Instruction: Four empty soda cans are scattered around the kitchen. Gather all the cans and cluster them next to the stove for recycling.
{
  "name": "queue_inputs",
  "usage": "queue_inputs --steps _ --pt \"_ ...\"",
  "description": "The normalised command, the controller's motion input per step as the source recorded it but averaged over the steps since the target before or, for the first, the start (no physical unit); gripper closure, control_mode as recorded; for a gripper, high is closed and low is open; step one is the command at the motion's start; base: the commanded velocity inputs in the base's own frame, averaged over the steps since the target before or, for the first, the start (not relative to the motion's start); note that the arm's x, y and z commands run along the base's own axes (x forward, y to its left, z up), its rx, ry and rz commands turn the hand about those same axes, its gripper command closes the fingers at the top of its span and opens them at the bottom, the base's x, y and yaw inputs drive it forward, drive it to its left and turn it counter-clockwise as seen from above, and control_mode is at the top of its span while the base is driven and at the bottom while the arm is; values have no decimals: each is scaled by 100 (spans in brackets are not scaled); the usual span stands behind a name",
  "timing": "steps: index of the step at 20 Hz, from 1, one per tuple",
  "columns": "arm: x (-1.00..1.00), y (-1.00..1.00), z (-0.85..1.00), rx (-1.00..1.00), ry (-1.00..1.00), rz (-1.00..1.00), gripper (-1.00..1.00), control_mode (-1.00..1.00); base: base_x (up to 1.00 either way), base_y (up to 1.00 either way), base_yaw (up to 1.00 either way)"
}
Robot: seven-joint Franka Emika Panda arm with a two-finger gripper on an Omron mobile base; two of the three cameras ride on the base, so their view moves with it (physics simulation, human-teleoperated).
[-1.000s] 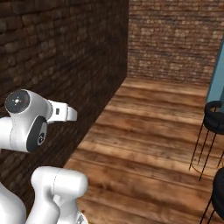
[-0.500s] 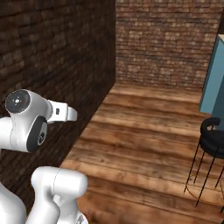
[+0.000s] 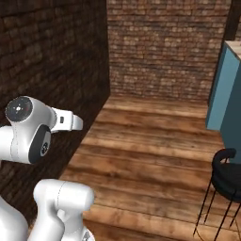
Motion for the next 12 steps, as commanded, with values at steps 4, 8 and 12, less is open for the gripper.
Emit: queue_inputs --steps 4,8,12 --pt "0 0 0 0 0 0 -100 100 89 14 -18" --pt "0 0 0 0 0 0 -100 100 86 21 -20" --pt "0 0 0 0 0 0 -100 100 87 23 -20"
